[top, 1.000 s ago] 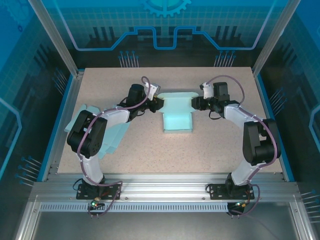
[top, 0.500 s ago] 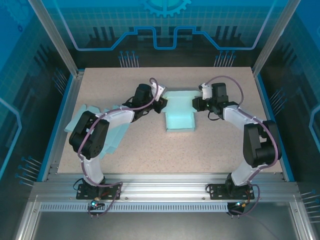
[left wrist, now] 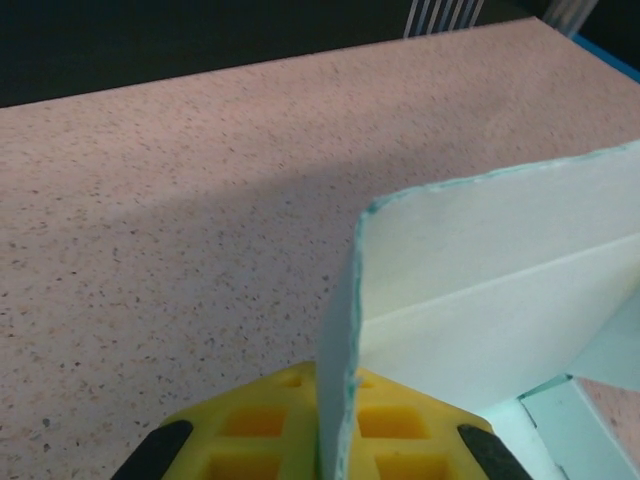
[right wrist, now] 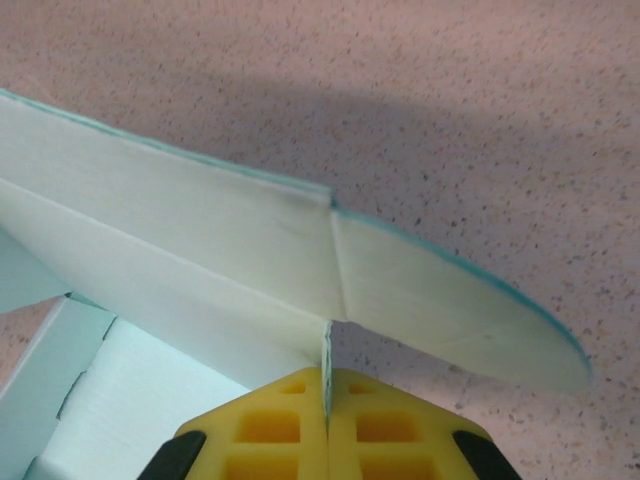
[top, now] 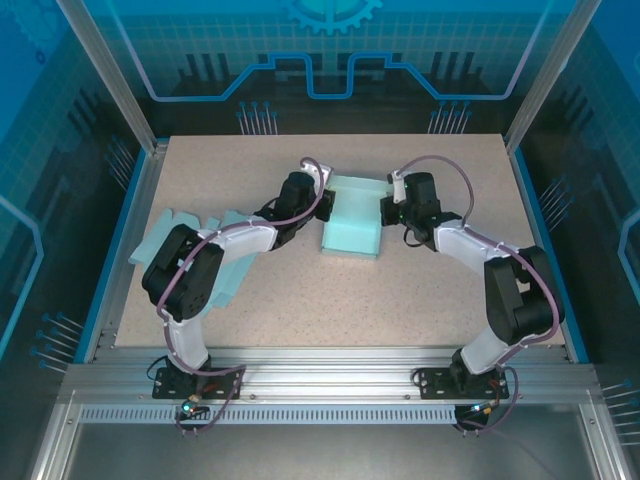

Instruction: Fold the paper box

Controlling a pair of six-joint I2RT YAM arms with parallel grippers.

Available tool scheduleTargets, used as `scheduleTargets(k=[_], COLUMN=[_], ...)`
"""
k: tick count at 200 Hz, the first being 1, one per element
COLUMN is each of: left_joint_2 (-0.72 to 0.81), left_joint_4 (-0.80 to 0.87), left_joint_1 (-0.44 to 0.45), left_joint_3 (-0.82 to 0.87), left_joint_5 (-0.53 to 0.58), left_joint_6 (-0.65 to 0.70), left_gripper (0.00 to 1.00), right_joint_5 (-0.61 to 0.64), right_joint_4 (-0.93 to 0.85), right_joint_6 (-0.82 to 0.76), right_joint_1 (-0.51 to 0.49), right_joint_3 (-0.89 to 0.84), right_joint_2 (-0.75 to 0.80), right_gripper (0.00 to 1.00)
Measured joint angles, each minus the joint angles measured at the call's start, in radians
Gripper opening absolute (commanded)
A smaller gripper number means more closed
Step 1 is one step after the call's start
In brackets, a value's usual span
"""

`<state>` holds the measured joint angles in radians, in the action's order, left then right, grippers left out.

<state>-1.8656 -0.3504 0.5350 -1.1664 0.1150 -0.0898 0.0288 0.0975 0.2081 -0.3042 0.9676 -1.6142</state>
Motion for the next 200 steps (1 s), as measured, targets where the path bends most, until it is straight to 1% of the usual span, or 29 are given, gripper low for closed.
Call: scheduleTargets(k=[31, 68, 89, 160, 200], left_joint_2=[-0.021, -0.088, -0.116, -0.124, -0.124], left_joint_4=[-0.033, -0.075, -0.112, -0.224, -0.275], left_joint_1=[0.01, 0.01, 0.01, 0.013, 0.035], left_joint_3=[-0.027, -0.077, -0.077, -0.025, 0.028], left_joint_5=[0.066, 0.122, 0.141, 0.193, 0.238], left_joint_6=[-0.048, -0.092, -0.116, -0.172, -0.205], left_gripper=[0.12, 0.13, 0.13, 0.13, 0.13], right_joint_5=[0.058, 0.116, 0.14, 0.272, 0.352], right_joint_4=[0.056, 0.084, 0.105, 0.184, 0.215], right_joint_6=[0.021, 0.039, 0.043, 0.055, 0.058], right_joint_1=[-0.016, -0.016, -0.018, -0.08, -0.117], right_joint_3=[0.01, 0.105, 0.125, 0.1, 0.068], right_joint_2=[-0.027, -0.134, -0.169, -0.176, -0.176], right_gripper=[0.05, 0.05, 0.05, 0.06, 0.06])
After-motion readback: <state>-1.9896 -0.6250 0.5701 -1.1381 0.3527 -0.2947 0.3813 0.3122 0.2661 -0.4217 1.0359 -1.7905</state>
